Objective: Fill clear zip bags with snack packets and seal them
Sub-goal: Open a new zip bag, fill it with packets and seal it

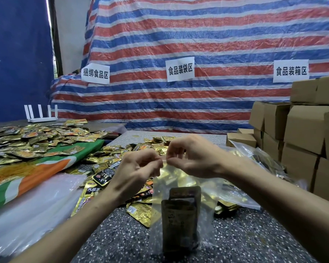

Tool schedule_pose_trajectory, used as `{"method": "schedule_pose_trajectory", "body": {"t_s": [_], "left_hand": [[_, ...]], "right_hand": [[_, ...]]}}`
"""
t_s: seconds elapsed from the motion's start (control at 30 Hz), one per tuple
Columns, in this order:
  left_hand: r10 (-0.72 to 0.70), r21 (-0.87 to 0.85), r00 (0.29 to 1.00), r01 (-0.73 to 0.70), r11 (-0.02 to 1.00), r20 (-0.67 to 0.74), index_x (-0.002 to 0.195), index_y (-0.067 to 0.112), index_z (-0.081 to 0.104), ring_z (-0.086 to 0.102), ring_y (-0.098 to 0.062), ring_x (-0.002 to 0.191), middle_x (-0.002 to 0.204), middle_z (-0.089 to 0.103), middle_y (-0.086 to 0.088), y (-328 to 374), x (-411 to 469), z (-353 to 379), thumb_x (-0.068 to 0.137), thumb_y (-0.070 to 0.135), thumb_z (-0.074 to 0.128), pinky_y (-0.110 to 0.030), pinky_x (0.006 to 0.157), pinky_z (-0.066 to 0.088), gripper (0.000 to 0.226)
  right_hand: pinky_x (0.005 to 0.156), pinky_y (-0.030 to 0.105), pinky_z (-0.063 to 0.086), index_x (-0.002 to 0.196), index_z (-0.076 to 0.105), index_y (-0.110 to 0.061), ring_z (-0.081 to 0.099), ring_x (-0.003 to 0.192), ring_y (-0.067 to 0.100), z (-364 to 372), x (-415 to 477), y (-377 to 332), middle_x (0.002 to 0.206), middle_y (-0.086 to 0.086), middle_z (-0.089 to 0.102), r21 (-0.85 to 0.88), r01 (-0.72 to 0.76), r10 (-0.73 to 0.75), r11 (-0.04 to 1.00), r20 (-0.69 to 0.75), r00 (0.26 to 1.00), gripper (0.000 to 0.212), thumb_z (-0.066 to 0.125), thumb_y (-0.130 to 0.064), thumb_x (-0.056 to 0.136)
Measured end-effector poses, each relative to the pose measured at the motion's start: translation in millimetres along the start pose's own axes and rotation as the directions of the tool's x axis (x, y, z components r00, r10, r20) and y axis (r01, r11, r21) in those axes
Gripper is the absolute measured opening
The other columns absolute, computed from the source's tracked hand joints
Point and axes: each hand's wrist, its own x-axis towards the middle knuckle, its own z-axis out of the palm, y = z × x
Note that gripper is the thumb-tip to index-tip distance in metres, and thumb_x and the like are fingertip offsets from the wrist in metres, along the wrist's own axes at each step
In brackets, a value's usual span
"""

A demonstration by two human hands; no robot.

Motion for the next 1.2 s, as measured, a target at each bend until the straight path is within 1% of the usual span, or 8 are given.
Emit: {"method": "schedule_pose_trajectory", "body": {"t_s": [0.13, 0.23, 0.4, 0.63, 0.77, 0.93, 1.07, 1.2], "left_hand": [[0.03, 0.034, 0.999, -0.031, 0.999, 0.01, 0.085, 0.012, 0.072, 0.066, -0.012, 0.066, 0.074, 0.07, -0.002, 2.2, 2.5, 6.1, 0.088, 0.023, 0.062, -0.022, 0.059, 0.051, 0.015], [0.056, 0.065, 0.997, -0.06, 0.996, 0.052, 0.088, 0.013, 0.071, 0.066, -0.015, 0.07, 0.076, 0.069, -0.001, 2.8, 4.2, 5.3, 0.096, 0.02, 0.062, -0.026, 0.061, 0.053, 0.013], [0.075, 0.086, 0.997, -0.074, 0.994, -0.004, 0.081, 0.014, 0.069, 0.064, -0.012, 0.069, 0.072, 0.067, 0.005, 1.3, 0.8, 1.8, 0.092, 0.018, 0.061, -0.024, 0.061, 0.051, 0.014], [0.046, 0.063, 0.999, -0.045, 0.997, -0.022, 0.08, 0.011, 0.072, 0.066, -0.02, 0.069, 0.074, 0.071, -0.001, 0.9, 1.5, 2.1, 0.093, 0.012, 0.066, -0.043, 0.063, 0.056, 0.014], [0.079, 0.069, 0.996, -0.075, 0.995, -0.045, 0.079, 0.012, 0.071, 0.065, -0.016, 0.067, 0.072, 0.069, 0.002, 2.7, -1.0, 1.6, 0.089, 0.022, 0.062, -0.036, 0.06, 0.055, 0.017], [0.064, 0.071, 0.997, -0.06, 0.996, -0.05, 0.08, 0.01, 0.073, 0.065, -0.012, 0.065, 0.07, 0.07, 0.005, 1.1, -1.4, 3.5, 0.093, 0.004, 0.064, -0.026, 0.059, 0.052, 0.017], [0.069, 0.056, 0.996, -0.066, 0.996, -0.062, 0.08, 0.011, 0.075, 0.066, -0.015, 0.066, 0.071, 0.071, 0.003, 3.1, -2.5, 5.8, 0.091, 0.011, 0.066, -0.04, 0.06, 0.057, 0.014], [0.059, 0.029, 0.995, -0.057, 0.998, -0.074, 0.08, 0.012, 0.076, 0.067, -0.017, 0.067, 0.071, 0.073, 0.002, 2.5, -1.1, 8.6, 0.091, 0.01, 0.066, -0.041, 0.061, 0.057, 0.015]], "right_hand": [[0.076, 0.041, 0.053, 0.085, 0.065, -0.03, 0.06, 0.079, 0.013, 2.3, 0.5, 3.1, 0.079, -0.014, 0.06, -0.043, -0.02, 0.019, 0.999, -0.015, 1.0, 0.008, 0.065, -0.026, 0.092], [0.073, 0.041, 0.053, 0.088, 0.069, -0.028, 0.06, 0.078, 0.012, 2.3, -1.5, 5.6, 0.079, -0.014, 0.061, 0.012, -0.013, 0.013, 1.0, -0.026, 1.0, 0.004, 0.067, -0.029, 0.091], [0.068, 0.031, 0.05, 0.089, 0.072, -0.019, 0.058, 0.076, 0.008, -4.4, -10.4, 13.8, 0.081, -0.01, 0.065, 0.085, -0.023, 0.022, 0.996, 0.011, 1.0, 0.005, 0.069, -0.023, 0.09], [0.068, 0.034, 0.051, 0.087, 0.069, -0.025, 0.06, 0.077, 0.009, -2.5, -15.0, 15.0, 0.082, -0.012, 0.065, 0.034, -0.068, 0.068, 0.997, -0.003, 0.998, 0.006, 0.065, -0.024, 0.092], [0.073, 0.038, 0.053, 0.086, 0.069, -0.022, 0.061, 0.079, 0.011, -8.5, -19.5, 17.8, 0.083, -0.008, 0.066, 0.063, -0.055, 0.053, 0.996, 0.037, 0.998, 0.008, 0.068, -0.028, 0.09], [0.071, 0.044, 0.052, 0.078, 0.068, -0.027, 0.057, 0.072, 0.012, -3.5, -23.6, 22.4, 0.072, -0.013, 0.061, 0.088, -0.07, 0.075, 0.994, -0.063, 0.995, 0.011, 0.072, -0.023, 0.087], [0.072, 0.04, 0.05, 0.083, 0.074, -0.024, 0.06, 0.077, 0.011, -5.6, -33.3, 29.9, 0.079, -0.008, 0.068, 0.141, -0.101, 0.109, 0.985, -0.051, 0.993, 0.007, 0.074, -0.031, 0.087], [0.072, 0.031, 0.049, 0.084, 0.075, -0.026, 0.061, 0.08, 0.005, -8.9, -39.0, 32.7, 0.084, -0.008, 0.07, 0.126, -0.122, 0.128, 0.984, -0.038, 0.991, 0.009, 0.073, -0.034, 0.087]]}}
